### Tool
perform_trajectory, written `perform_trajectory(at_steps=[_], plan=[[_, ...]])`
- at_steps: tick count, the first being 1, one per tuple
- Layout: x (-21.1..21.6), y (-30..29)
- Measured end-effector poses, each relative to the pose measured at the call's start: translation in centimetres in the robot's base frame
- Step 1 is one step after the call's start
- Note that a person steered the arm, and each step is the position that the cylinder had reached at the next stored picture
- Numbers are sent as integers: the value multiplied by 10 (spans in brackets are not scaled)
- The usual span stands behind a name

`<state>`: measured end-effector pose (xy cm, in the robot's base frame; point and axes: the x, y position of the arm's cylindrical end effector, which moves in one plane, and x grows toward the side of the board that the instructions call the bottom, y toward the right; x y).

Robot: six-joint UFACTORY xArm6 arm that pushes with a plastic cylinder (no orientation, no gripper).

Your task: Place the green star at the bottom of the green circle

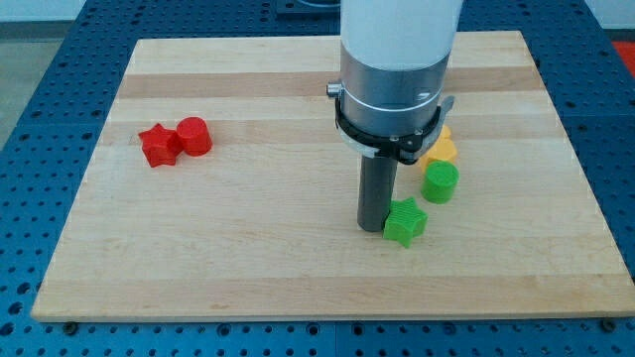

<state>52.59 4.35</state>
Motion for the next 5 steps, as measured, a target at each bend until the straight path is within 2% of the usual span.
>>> perform_trajectory(at_steps=[2,5], plan=[[0,25],[9,2]])
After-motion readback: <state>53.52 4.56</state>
